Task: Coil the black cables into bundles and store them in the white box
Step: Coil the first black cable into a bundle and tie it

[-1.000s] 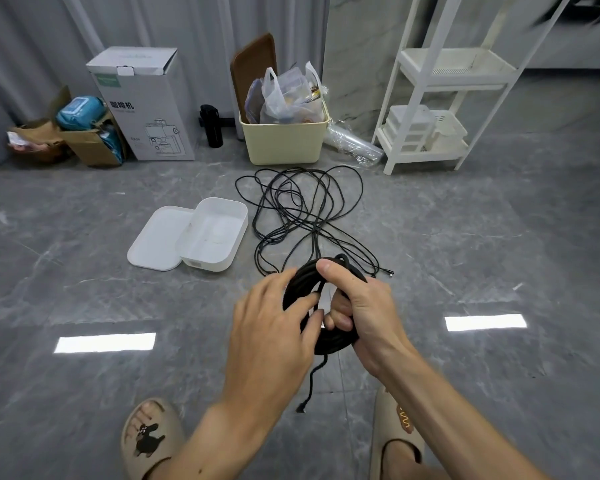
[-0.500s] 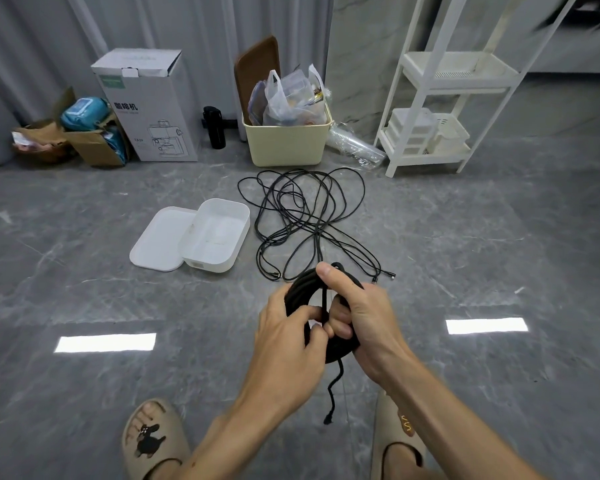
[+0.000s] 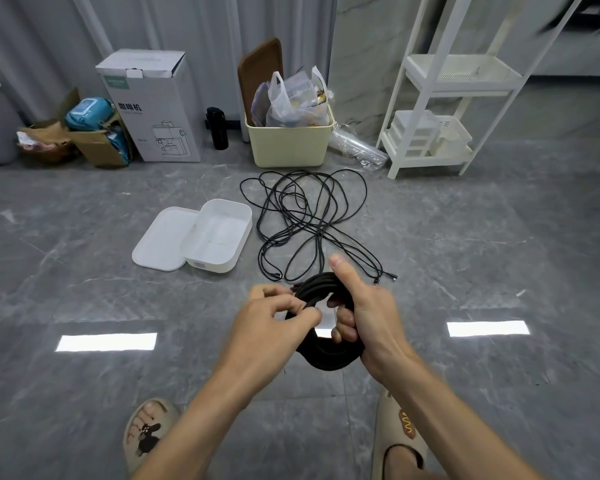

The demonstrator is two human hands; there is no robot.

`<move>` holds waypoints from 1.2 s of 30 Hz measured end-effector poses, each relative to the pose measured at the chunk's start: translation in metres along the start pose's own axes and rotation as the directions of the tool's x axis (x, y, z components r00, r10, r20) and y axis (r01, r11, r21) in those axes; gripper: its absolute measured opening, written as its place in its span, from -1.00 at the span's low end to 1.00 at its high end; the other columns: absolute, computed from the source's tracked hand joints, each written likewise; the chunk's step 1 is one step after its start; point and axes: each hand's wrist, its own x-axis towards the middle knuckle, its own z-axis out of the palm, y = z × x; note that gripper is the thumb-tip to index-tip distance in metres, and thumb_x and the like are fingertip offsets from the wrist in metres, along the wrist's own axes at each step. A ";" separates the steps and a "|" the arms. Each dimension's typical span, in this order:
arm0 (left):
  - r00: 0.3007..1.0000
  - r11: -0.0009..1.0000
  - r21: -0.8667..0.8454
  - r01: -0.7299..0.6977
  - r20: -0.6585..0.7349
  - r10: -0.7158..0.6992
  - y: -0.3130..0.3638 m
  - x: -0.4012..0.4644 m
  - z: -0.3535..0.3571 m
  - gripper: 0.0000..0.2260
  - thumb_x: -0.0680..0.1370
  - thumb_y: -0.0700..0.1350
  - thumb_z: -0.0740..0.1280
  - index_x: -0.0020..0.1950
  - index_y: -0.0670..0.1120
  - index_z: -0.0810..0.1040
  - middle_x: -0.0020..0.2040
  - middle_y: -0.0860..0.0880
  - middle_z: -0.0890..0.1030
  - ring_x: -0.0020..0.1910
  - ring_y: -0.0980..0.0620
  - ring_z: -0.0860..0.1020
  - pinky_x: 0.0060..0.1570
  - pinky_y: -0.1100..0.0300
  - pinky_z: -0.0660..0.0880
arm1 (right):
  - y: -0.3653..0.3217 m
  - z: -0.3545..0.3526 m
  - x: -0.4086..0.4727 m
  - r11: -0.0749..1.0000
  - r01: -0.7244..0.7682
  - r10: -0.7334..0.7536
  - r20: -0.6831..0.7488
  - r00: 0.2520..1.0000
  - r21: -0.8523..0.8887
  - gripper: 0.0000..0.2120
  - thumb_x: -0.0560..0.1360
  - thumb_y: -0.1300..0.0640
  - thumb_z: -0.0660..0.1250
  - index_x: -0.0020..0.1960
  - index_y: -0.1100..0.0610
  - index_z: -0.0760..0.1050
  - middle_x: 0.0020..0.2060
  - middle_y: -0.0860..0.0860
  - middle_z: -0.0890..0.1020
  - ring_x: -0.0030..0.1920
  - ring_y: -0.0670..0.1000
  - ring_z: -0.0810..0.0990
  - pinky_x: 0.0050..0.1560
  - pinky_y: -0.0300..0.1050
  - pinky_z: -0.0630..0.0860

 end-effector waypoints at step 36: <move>1.000 0.984 -0.180 -0.007 0.008 0.008 -0.004 0.023 -0.070 -0.62 0.25 0.27 0.53 -0.33 -0.05 0.65 -0.48 0.07 0.18 -0.50 0.10 0.20 -0.31 0.22 0.35 | -0.010 -0.030 0.019 0.965 -0.020 0.081 -0.223 0.972 0.262 -0.57 0.43 -0.16 0.47 -0.34 0.09 0.37 -0.56 -0.06 0.24 -0.60 -0.07 0.17 -0.51 -0.19 0.34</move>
